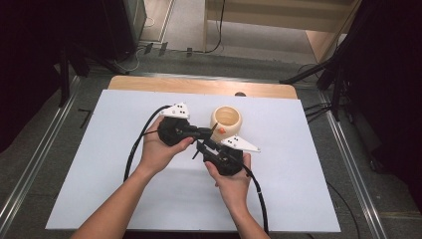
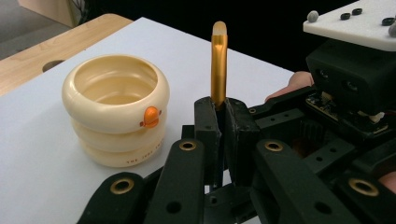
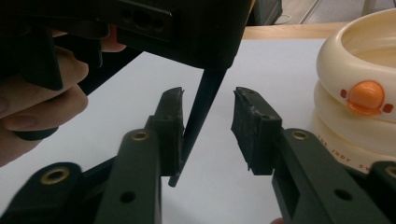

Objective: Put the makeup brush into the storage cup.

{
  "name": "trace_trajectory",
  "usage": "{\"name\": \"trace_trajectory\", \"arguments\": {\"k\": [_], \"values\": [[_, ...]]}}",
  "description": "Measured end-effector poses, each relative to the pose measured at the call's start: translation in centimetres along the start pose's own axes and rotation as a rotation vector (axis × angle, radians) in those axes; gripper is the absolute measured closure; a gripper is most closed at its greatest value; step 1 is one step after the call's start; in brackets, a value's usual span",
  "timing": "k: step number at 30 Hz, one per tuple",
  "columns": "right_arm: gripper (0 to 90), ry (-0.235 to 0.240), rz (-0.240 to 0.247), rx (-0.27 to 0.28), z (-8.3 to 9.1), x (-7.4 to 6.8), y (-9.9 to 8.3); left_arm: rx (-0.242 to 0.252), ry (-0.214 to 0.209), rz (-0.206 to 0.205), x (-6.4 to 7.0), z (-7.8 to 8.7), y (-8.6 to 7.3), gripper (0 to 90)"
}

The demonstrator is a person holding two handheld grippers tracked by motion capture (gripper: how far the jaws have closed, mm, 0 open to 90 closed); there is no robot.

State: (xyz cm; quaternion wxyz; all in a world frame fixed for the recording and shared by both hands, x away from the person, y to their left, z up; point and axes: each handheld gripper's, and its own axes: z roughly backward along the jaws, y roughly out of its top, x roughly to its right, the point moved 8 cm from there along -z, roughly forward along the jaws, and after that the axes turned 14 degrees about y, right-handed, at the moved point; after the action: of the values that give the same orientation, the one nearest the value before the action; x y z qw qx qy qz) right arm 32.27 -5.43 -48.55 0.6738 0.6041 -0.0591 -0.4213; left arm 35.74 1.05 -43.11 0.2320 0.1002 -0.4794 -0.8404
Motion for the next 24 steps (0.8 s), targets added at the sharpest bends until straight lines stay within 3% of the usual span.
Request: {"name": "trace_trajectory", "arguments": {"k": [14,20,24], "values": [[80.4,0.030,-0.046,0.031,-0.01,-0.18,0.40,0.020,-0.005,-0.001,0.28,-0.13,0.11,85.4],[84.1,0.048,-0.112,0.042,0.12,-0.20,0.50,0.038,-0.012,-0.005,0.30,0.10,0.15,85.3],[84.4,0.051,-0.115,0.041,0.14,-0.26,0.57,0.058,-0.016,-0.006,0.33,0.22,0.13,85.0]]}}
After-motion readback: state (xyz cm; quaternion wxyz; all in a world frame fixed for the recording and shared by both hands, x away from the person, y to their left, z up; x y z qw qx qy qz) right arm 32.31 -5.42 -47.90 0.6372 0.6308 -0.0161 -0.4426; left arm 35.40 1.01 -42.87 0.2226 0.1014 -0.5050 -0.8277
